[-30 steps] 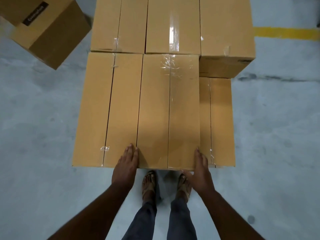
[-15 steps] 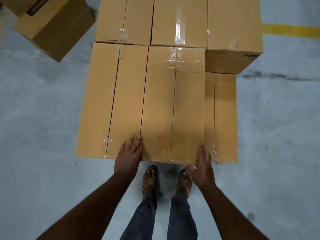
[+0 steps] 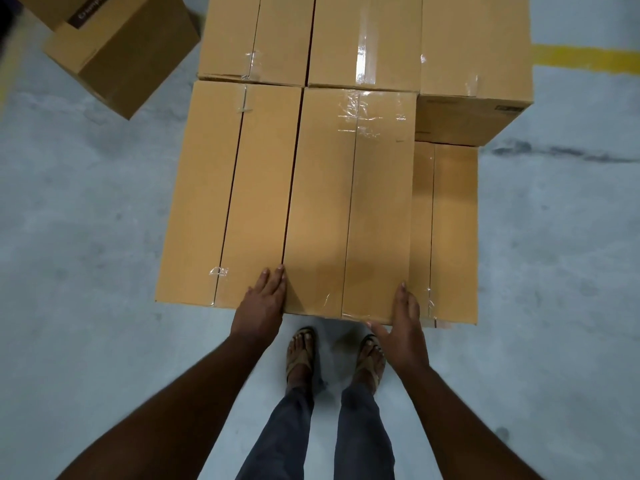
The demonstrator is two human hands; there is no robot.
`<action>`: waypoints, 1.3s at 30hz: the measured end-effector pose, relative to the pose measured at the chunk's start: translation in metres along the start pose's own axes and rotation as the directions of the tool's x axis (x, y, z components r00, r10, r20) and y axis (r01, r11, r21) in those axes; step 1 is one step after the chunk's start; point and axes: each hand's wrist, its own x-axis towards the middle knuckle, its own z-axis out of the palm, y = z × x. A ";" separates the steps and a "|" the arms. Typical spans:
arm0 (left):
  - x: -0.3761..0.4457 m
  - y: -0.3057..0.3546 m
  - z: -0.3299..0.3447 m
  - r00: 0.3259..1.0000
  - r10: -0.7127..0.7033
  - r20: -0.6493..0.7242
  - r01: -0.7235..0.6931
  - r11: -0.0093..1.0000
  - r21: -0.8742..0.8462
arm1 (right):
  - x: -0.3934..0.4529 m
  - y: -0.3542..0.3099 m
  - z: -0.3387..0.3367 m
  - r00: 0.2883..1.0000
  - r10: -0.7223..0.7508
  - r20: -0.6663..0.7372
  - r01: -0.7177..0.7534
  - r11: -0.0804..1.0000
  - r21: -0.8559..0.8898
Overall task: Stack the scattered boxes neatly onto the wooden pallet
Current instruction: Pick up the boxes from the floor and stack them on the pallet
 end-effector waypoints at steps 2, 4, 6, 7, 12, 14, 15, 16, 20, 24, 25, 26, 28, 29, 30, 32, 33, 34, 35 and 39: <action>-0.002 0.011 -0.005 0.999 -0.036 0.025 0.037 0.999 -0.039 | -0.007 -0.011 -0.004 0.999 0.029 0.020 -0.028 0.996 -0.081; -0.013 0.026 -0.019 0.997 -0.063 0.040 0.067 0.990 -0.126 | -0.024 -0.029 -0.013 0.999 0.010 0.031 -0.004 0.985 -0.172; -0.031 0.042 -0.038 0.996 -0.091 0.018 0.093 0.957 -0.275 | -0.051 -0.050 -0.026 0.994 -0.089 0.069 0.099 0.981 -0.169; -0.045 0.049 -0.049 0.993 -0.118 0.025 0.119 0.923 -0.366 | -0.066 -0.060 -0.033 0.986 -0.134 0.095 0.146 0.979 -0.145; -0.118 0.061 -0.093 0.972 -0.236 0.002 0.187 0.763 -0.619 | -0.128 -0.108 -0.065 0.983 -0.143 0.114 0.139 0.989 0.040; -0.151 0.052 -0.104 0.953 -0.299 -0.044 0.193 0.712 -0.675 | -0.145 -0.127 -0.075 0.977 -0.171 0.126 0.160 0.983 0.092; -0.165 0.045 -0.109 0.939 -0.337 -0.064 0.196 0.682 -0.705 | -0.152 -0.137 -0.077 0.971 -0.193 0.139 0.179 0.978 0.107; -0.179 0.037 -0.113 0.920 -0.381 -0.088 0.199 0.649 -0.734 | -0.157 -0.147 -0.077 0.964 -0.218 0.152 0.202 0.972 0.118; -0.224 -0.009 -0.134 0.841 -0.513 -0.171 0.161 0.539 -0.827 | -0.175 -0.207 -0.062 0.927 -0.321 0.194 0.297 0.944 0.144; -0.266 -0.081 -0.152 0.789 -0.560 -0.253 0.079 0.501 -0.862 | -0.195 -0.283 -0.022 0.853 -0.476 0.213 0.440 0.876 0.197; -0.278 -0.103 -0.154 0.778 -0.573 -0.257 0.065 0.482 -0.874 | -0.202 -0.301 -0.009 0.835 -0.508 0.211 0.470 0.858 0.207; -0.291 -0.125 -0.155 0.766 -0.589 -0.258 0.052 0.456 -0.888 | -0.208 -0.320 0.007 0.818 -0.535 0.213 0.497 0.843 0.207; -0.319 -0.174 -0.152 0.736 -0.627 -0.255 0.021 0.398 -0.917 | -0.225 -0.359 0.044 0.799 -0.556 0.230 0.516 0.830 0.213; -0.333 -0.198 -0.149 0.722 -0.645 -0.251 0.010 0.372 -0.928 | -0.234 -0.377 0.063 0.800 -0.553 0.234 0.507 0.831 0.228; -0.347 -0.222 -0.144 0.711 -0.659 -0.245 0.006 0.354 -0.935 | -0.243 -0.394 0.084 0.806 -0.544 0.231 0.491 0.834 0.251; -0.372 -0.270 -0.137 0.694 -0.680 -0.238 0.002 0.333 -0.943 | -0.261 -0.424 0.123 0.822 -0.523 0.225 0.456 0.842 0.289; -0.385 -0.291 -0.136 0.684 -0.690 -0.238 0.002 0.328 -0.945 | -0.271 -0.438 0.141 0.826 -0.517 0.225 0.448 0.844 0.296; -0.395 -0.311 -0.137 0.675 -0.698 -0.239 0.002 0.326 -0.945 | -0.279 -0.450 0.156 0.827 -0.513 0.229 0.443 0.846 0.297; -0.404 -0.329 -0.140 0.672 -0.700 -0.241 0.001 0.326 -0.945 | -0.285 -0.462 0.169 0.832 -0.504 0.234 0.433 0.852 0.295; -0.415 -0.386 -0.171 0.679 -0.683 -0.268 -0.032 0.336 -0.941 | -0.299 -0.518 0.201 0.842 -0.489 0.226 0.413 0.855 0.313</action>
